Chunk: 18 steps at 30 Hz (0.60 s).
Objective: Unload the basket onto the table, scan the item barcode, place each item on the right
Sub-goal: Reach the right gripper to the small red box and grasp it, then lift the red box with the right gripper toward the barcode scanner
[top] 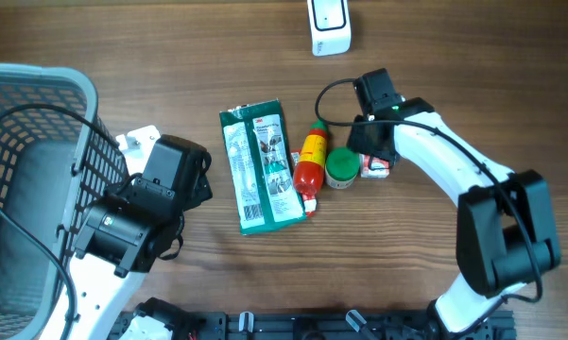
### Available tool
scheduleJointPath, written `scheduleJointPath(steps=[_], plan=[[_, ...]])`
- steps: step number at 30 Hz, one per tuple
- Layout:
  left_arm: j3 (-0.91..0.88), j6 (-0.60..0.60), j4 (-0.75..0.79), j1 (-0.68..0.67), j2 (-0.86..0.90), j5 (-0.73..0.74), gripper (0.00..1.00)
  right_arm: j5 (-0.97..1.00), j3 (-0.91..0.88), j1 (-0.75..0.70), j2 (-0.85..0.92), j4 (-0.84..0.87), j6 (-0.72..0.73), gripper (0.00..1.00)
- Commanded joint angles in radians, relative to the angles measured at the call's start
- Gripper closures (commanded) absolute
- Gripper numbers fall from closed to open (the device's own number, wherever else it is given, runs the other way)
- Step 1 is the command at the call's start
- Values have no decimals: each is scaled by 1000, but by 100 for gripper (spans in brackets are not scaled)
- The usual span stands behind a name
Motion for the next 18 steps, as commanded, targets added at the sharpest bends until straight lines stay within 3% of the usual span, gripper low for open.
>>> scheduleJointPath(steps=[1,6,9,11,12,14,18], plan=[[-4,-17,0,6,0,-19,0,21,18,2,64,-18,5,53],[-4,-17,0,6,0,-19,0,29,15,3,111,-54,4,43],[-4,-17,0,6,0,-19,0,12,15,3,140,-70,4,60],[-4,-17,0,6,0,-19,0,-43,15,2,151,-78,5,88],[-4,-18,0,6,0,-19,0,-68,15,2,150,-77,9,95],[-4,-18,0,6,0,-19,0,-113,30,1,142,-97,44,95],[-4,-18,0,6,0,-19,0,-193,175,-10,103,-306,120,96]])
